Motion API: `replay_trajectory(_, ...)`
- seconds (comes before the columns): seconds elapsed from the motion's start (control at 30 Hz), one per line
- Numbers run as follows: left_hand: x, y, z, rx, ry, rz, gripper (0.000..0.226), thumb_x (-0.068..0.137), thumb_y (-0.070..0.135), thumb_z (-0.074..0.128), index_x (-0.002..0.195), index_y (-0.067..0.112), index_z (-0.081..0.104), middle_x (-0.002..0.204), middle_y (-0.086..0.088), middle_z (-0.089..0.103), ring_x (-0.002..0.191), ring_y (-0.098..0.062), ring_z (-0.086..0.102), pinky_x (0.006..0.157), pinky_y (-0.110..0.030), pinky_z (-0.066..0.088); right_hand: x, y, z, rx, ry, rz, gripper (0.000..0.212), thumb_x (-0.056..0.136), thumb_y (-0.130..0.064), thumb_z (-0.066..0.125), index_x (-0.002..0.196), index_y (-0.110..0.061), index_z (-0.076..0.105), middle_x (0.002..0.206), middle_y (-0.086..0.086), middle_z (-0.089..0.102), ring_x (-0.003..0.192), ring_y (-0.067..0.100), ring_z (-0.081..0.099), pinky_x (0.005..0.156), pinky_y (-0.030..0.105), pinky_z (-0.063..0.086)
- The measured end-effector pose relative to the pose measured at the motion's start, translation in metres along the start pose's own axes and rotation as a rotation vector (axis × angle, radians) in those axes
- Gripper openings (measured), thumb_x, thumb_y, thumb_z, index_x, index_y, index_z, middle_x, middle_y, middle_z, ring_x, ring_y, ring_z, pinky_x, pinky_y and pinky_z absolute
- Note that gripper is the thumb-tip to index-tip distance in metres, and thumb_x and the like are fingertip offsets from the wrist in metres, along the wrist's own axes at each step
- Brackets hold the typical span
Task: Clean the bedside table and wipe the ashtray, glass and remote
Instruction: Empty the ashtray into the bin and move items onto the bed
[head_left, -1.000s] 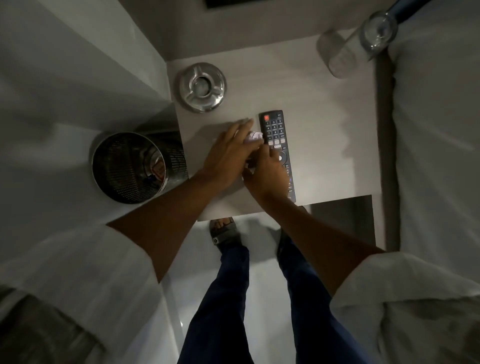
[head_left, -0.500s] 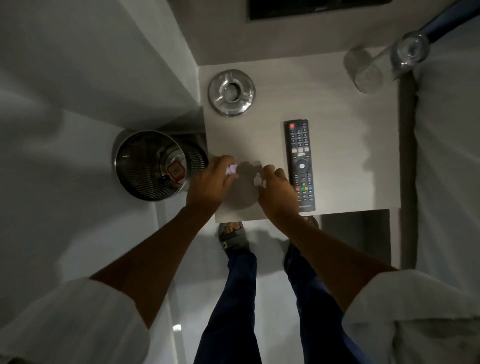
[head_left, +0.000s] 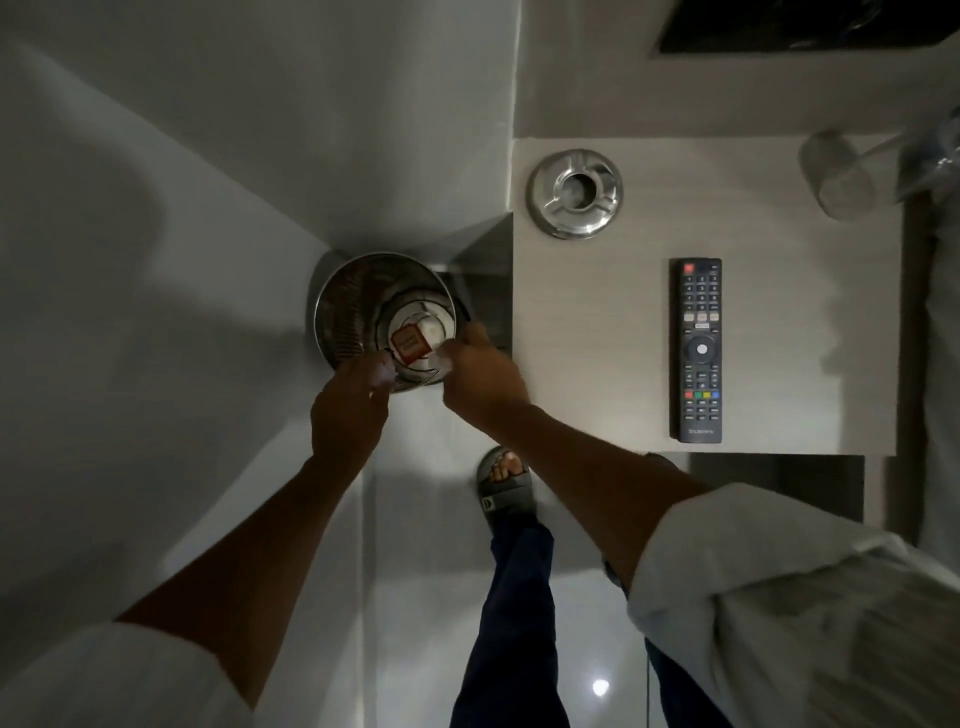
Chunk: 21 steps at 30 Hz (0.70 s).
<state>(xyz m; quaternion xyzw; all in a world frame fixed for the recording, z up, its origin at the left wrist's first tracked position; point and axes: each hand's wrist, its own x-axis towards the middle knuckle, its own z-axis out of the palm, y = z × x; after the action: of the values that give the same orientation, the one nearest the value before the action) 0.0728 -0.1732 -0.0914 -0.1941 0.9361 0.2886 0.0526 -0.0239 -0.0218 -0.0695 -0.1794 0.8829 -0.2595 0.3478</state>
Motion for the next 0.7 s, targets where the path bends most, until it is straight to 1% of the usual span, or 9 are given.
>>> replay_trajectory(0.1,0.012,-0.002,0.007,0.065,-0.029,-0.085,0.027,0.097,0.027,0.056,0.099,0.001,0.064,0.082,-0.015,0.070,0.071,-0.029,0.067,0.064,-0.034,0.054,0.013,-0.008,0.014,-0.031,0.011,-0.041,0.042,0.086,-0.007,0.061,0.127,-0.011,0.055,0.126,0.015,0.054,0.101,0.031,0.062,0.084,0.040,0.055)
replay_trajectory(0.17,0.021,-0.013,0.016,0.107,-0.177,-0.113,0.059,0.098,0.054,0.034,0.105,0.003,0.063,0.088,-0.015,0.070,0.078,-0.029,0.068,0.070,-0.033,0.053,0.019,-0.009,0.020,-0.024,0.018,-0.026,0.039,0.087,-0.010,0.062,0.126,-0.011,0.055,0.123,0.015,0.058,0.105,0.031,0.062,0.087,0.040,0.055)
replay_trajectory(0.2,0.024,-0.019,0.018,0.130,-0.245,-0.124,0.065,0.096,0.061,0.029,0.106,0.007,0.064,0.092,-0.013,0.070,0.083,-0.029,0.068,0.075,-0.035,0.055,0.021,-0.008,0.022,-0.015,0.016,-0.009,0.039,0.088,-0.011,0.063,0.126,-0.011,0.056,0.123,0.014,0.059,0.107,0.030,0.061,0.089,0.040,0.054)
replay_trajectory(0.27,0.025,-0.020,0.017,0.125,-0.287,-0.180,0.048,0.093,0.056,0.048,0.111,0.014,0.063,0.099,-0.008,0.071,0.091,-0.028,0.068,0.082,-0.041,0.057,0.021,-0.006,0.023,-0.010,-0.006,0.023,0.040,0.086,-0.009,0.064,0.126,-0.011,0.056,0.122,0.014,0.060,0.107,0.031,0.061,0.089,0.041,0.054)
replay_trajectory(0.33,0.021,-0.018,0.016,0.095,-0.269,-0.171,0.044,0.087,0.044,0.064,0.120,0.014,0.061,0.112,-0.009,0.070,0.102,-0.030,0.066,0.088,-0.042,0.055,0.017,-0.005,0.023,-0.011,-0.035,0.035,0.047,0.082,-0.004,0.065,0.127,-0.011,0.055,0.121,0.015,0.061,0.107,0.033,0.062,0.089,0.044,0.055)
replay_trajectory(0.43,0.016,-0.014,0.009,0.070,-0.287,-0.155,0.040,0.087,0.036,0.066,0.121,0.015,0.061,0.118,-0.009,0.068,0.108,-0.030,0.064,0.089,-0.043,0.055,0.007,-0.003,0.014,-0.026,-0.051,0.047,0.054,0.079,0.003,0.062,0.130,-0.013,0.053,0.123,0.015,0.062,0.108,0.035,0.062,0.089,0.046,0.055)
replay_trajectory(0.57,0.018,-0.002,0.004,0.096,-0.396,-0.127,0.039,0.086,0.028,0.068,0.122,0.013,0.061,0.121,-0.011,0.066,0.113,-0.032,0.060,0.094,-0.049,0.053,-0.006,0.003,-0.005,0.003,-0.045,0.094,0.055,0.081,0.006,0.056,0.131,-0.016,0.051,0.128,0.012,0.059,0.111,0.033,0.060,0.090,0.047,0.054)
replay_trajectory(0.63,0.021,0.015,0.002,0.122,-0.414,-0.109,0.033,0.089,0.025,0.065,0.119,0.012,0.061,0.114,-0.013,0.068,0.107,-0.032,0.062,0.091,-0.043,0.054,-0.011,0.009,-0.018,0.013,-0.013,0.110,0.054,0.080,0.006,0.053,0.130,-0.015,0.052,0.127,0.013,0.058,0.111,0.034,0.059,0.090,0.047,0.053)
replay_trajectory(0.7,0.025,0.029,0.004,0.124,-0.422,-0.097,0.025,0.091,0.022,0.062,0.112,0.009,0.063,0.104,-0.015,0.069,0.097,-0.033,0.064,0.082,-0.036,0.053,-0.016,0.017,-0.030,0.023,0.010,0.136,0.053,0.079,0.004,0.052,0.129,-0.015,0.052,0.123,0.014,0.058,0.108,0.035,0.059,0.090,0.046,0.053)
